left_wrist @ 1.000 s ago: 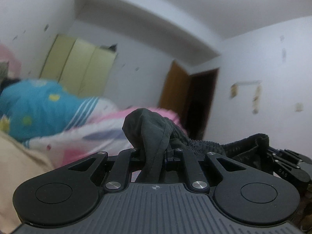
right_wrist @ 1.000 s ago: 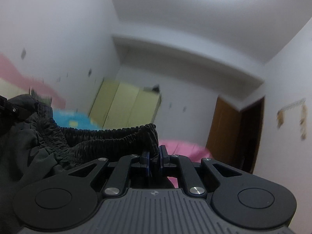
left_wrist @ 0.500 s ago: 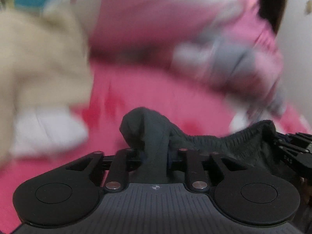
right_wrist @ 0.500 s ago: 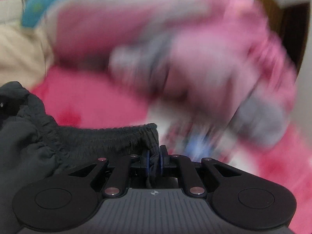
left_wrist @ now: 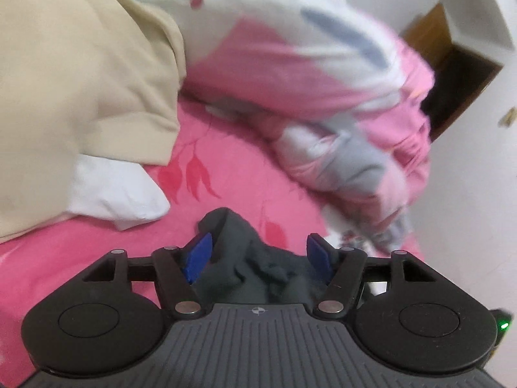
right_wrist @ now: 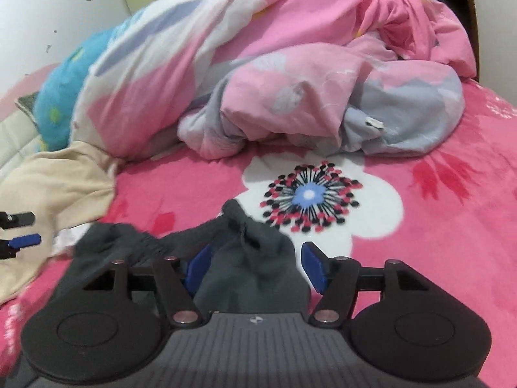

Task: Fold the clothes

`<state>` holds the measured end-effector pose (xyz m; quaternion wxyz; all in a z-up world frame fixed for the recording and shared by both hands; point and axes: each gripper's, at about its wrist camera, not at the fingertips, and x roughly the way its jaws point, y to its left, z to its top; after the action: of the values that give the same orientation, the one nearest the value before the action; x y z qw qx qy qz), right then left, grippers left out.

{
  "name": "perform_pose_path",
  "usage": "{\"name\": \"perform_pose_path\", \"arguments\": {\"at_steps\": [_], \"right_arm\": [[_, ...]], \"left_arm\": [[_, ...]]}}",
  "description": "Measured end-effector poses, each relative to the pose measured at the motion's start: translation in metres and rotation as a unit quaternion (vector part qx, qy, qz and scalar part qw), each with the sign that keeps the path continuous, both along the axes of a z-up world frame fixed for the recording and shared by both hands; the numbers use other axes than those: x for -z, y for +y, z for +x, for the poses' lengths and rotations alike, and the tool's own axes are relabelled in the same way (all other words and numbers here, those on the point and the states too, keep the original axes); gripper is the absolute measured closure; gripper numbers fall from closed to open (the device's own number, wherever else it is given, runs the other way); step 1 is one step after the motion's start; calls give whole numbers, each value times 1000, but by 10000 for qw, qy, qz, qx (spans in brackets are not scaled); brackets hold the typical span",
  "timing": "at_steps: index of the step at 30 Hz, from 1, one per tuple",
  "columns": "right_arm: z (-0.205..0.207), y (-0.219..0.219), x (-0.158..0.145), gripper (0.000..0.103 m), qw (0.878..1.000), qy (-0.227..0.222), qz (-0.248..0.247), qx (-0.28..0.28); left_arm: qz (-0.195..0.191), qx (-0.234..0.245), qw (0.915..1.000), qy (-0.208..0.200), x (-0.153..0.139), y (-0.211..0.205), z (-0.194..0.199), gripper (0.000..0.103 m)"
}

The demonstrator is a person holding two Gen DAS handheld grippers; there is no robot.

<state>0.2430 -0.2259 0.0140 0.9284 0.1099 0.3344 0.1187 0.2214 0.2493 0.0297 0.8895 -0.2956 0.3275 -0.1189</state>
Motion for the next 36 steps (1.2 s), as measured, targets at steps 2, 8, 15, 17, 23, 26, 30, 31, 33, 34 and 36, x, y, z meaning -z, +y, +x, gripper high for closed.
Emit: {"name": "perform_pose_path", "arguments": {"at_steps": [2, 8, 15, 17, 23, 26, 30, 31, 33, 34, 36], "right_arm": [[-29, 1, -19, 38, 9996, -118, 122, -226], [-127, 19, -64, 38, 9923, -410, 353, -1116], [-201, 85, -77, 40, 9723, -417, 634, -2211], [-210, 117, -72, 41, 9681, -434, 394, -2435], [-217, 182, -52, 45, 9632, -242, 351, -2654], [-224, 193, -49, 45, 9626, -259, 468, -2656], [-218, 215, -48, 45, 9640, -188, 278, -2636], [-214, 225, -47, 45, 9634, -154, 211, -2669], [-206, 246, -45, 45, 9618, -85, 78, -2735], [-202, 256, -45, 45, 9609, -51, 11, -2768], [-191, 284, -39, 43, 9576, -49, -313, -2863]], "left_arm": [[6, 48, 9997, -251, -20, 13, -29, 38], [529, 101, 9968, -591, -68, 49, -138, 32], [1218, 275, 9910, -481, -33, 46, -232, 32], [1381, 341, 9890, -396, -12, 37, -244, 33], [2270, 467, 9726, -208, 43, 9, -244, 53], [2727, 652, 9597, -192, 61, -2, -242, 70], [2732, 937, 9565, -405, 72, -7, -251, 80], [2764, 952, 9552, -463, 75, -8, -252, 81], [2792, 897, 9548, -493, 79, -9, -253, 81], [2786, 836, 9555, -489, 81, -8, -252, 81], [2761, 689, 9574, -497, 82, -6, -251, 79]]}}
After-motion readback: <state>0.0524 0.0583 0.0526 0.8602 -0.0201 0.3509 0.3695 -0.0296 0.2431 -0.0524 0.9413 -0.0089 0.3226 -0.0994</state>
